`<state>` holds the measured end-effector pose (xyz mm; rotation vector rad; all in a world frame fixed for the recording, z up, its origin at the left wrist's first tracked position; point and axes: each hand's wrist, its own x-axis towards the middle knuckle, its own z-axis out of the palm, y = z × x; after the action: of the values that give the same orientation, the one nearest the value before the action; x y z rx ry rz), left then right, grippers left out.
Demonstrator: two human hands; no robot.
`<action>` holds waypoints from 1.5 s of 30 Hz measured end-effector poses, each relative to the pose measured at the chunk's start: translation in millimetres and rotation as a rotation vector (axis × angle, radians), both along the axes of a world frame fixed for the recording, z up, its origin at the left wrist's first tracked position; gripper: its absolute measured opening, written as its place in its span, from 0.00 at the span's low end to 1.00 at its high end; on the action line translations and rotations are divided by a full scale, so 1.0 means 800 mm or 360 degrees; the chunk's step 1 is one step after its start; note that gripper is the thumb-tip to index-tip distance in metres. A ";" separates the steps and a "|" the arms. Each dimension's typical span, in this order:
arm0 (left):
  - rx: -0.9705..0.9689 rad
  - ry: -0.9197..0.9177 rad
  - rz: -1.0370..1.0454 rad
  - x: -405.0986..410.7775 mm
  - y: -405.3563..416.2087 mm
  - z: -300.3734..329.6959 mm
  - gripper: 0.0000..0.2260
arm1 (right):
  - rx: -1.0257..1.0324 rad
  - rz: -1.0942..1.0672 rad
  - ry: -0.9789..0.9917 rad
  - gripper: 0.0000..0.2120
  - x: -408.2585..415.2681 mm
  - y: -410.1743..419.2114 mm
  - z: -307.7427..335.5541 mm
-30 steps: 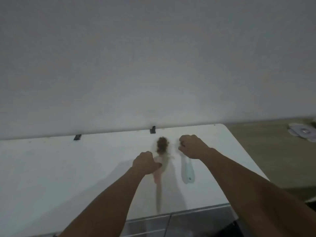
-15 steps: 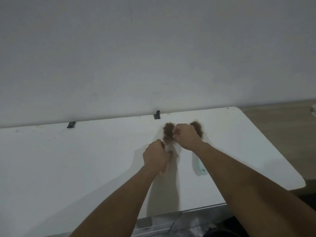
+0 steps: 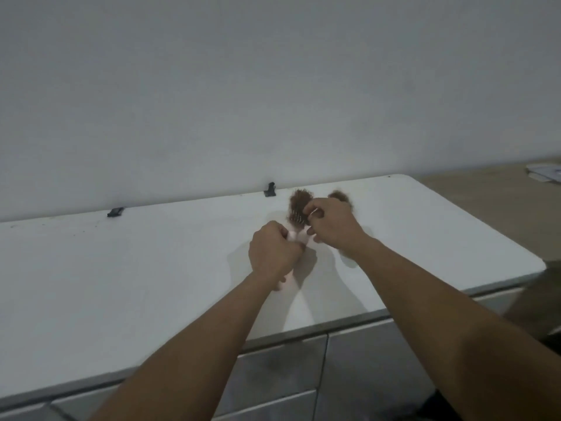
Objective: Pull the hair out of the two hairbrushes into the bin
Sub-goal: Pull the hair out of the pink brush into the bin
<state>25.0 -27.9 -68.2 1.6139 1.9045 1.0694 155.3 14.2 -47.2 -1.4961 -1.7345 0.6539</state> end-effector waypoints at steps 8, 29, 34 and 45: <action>0.0121 -0.0371 -0.0327 0.003 -0.089 0.002 0.11 | 0.0216 -0.0058 -0.0326 0.17 0.020 -0.130 0.016; 0.0133 -0.0476 -0.0947 0.087 -0.284 -0.059 0.13 | -0.0266 -0.0776 0.0939 0.10 0.099 -0.370 -0.015; 0.0067 -0.0458 -0.1035 0.117 -0.291 -0.112 0.11 | -0.0358 -0.0984 0.1088 0.11 0.134 -0.380 -0.067; -0.0374 -0.0606 -0.1207 0.156 -0.306 -0.239 0.12 | -0.0594 -0.0927 0.1296 0.28 0.205 -0.405 -0.211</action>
<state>149.5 -272.8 -259.1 1.6321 0.9851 0.7171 319.3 -309.6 -216.4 -1.5556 -0.5470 1.0973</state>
